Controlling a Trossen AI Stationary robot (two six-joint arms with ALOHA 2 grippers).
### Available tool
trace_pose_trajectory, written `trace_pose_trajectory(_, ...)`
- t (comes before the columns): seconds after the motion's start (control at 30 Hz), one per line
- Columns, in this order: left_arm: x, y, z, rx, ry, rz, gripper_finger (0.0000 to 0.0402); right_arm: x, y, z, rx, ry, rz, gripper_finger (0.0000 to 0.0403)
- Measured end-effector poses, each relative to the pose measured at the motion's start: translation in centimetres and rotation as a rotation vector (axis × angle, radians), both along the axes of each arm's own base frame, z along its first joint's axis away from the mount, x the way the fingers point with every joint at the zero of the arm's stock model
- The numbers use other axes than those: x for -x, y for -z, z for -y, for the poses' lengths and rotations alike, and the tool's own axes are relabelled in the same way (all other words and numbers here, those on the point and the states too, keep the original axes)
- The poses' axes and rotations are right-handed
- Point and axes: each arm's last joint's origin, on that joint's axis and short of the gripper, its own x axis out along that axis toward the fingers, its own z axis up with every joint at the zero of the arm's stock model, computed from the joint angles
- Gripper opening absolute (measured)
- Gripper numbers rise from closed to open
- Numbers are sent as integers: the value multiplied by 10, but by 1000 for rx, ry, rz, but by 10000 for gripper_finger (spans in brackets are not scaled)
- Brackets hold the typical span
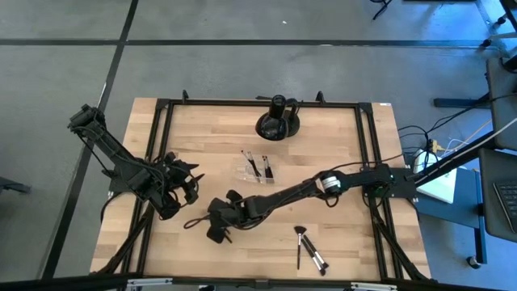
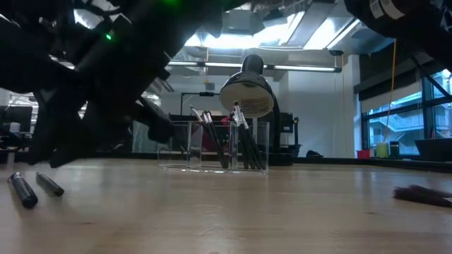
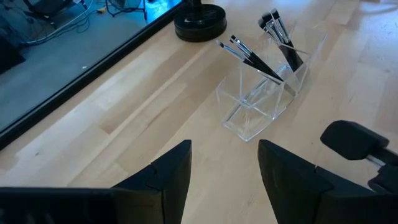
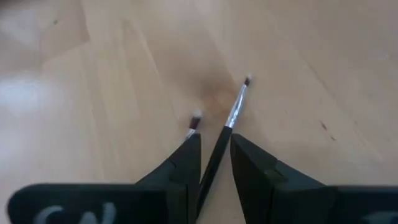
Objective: Pick & Place Makeup Supplies
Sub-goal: Put the makeup brush into the transparent organizer
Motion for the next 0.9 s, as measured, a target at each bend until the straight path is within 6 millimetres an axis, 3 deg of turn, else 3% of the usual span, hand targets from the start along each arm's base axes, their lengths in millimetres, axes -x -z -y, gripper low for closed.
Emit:
trace_pose_trajectory(0.5,0,0,0,-2,0,1,180,5,6,11,25,-20,-118,87)
trace_pose_trajectory(0.9,0,0,0,-4,1,-2,180,3,-12,11,77,-81,-64,87)
